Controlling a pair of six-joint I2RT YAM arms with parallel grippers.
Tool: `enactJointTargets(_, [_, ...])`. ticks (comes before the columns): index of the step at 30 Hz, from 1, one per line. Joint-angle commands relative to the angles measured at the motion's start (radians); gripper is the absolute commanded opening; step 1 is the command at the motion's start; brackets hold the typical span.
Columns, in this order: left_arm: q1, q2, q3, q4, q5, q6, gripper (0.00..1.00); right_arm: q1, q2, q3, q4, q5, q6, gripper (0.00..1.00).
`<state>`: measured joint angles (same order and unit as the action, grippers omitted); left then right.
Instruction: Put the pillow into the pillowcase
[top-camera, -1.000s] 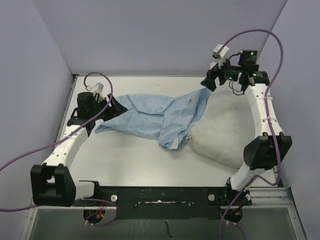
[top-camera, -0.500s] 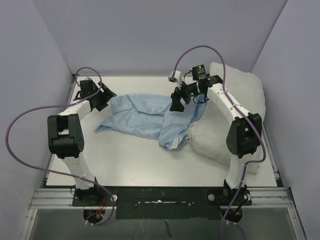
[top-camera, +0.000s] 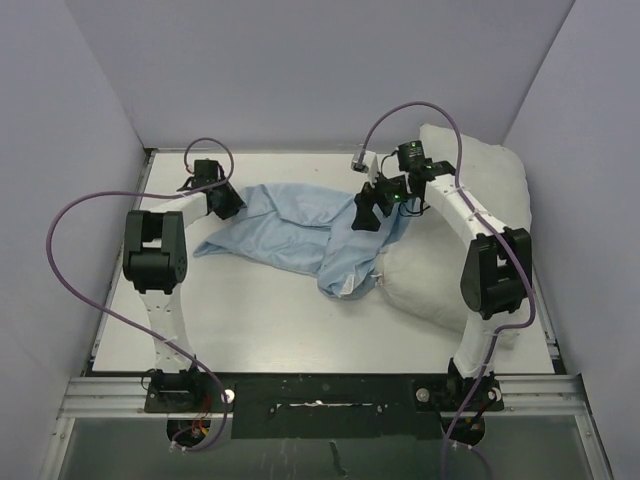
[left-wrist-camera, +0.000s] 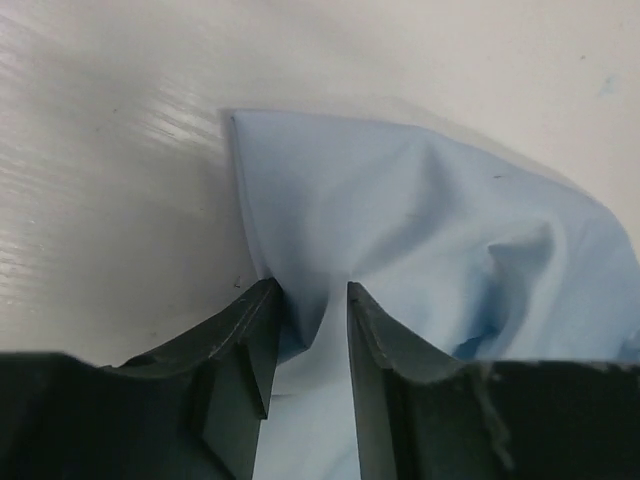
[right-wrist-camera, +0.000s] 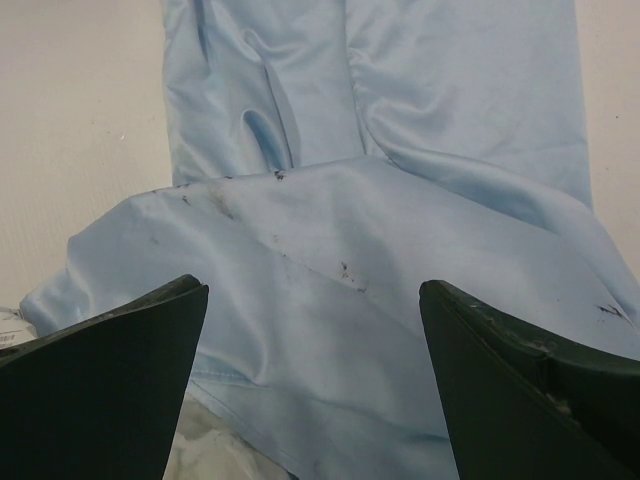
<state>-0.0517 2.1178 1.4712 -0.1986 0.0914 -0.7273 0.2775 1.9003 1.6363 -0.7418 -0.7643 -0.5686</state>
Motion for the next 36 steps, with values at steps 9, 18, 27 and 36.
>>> enactJointTargets(9, [0.080, -0.273, -0.017, 0.096, -0.051, 0.170, 0.00, -0.030, -0.153, -0.085, 0.055, -0.111, -0.041, 0.91])
enactJointTargets(18, [0.199, -0.684, -0.080, 0.151, -0.063, 0.129, 0.00, 0.032, -0.288, -0.216, 0.010, -0.303, -0.257, 0.93])
enactJointTargets(27, [0.222, -0.739, -0.080, 0.103, -0.009, 0.102, 0.00, 0.209, -0.365, -0.541, 0.281, -0.191, -0.411, 0.98])
enactJointTargets(36, [0.230, -0.758, -0.096, 0.060, -0.001, 0.132, 0.00, 0.476, -0.126, -0.274, 0.202, -0.043, -0.626, 0.99])
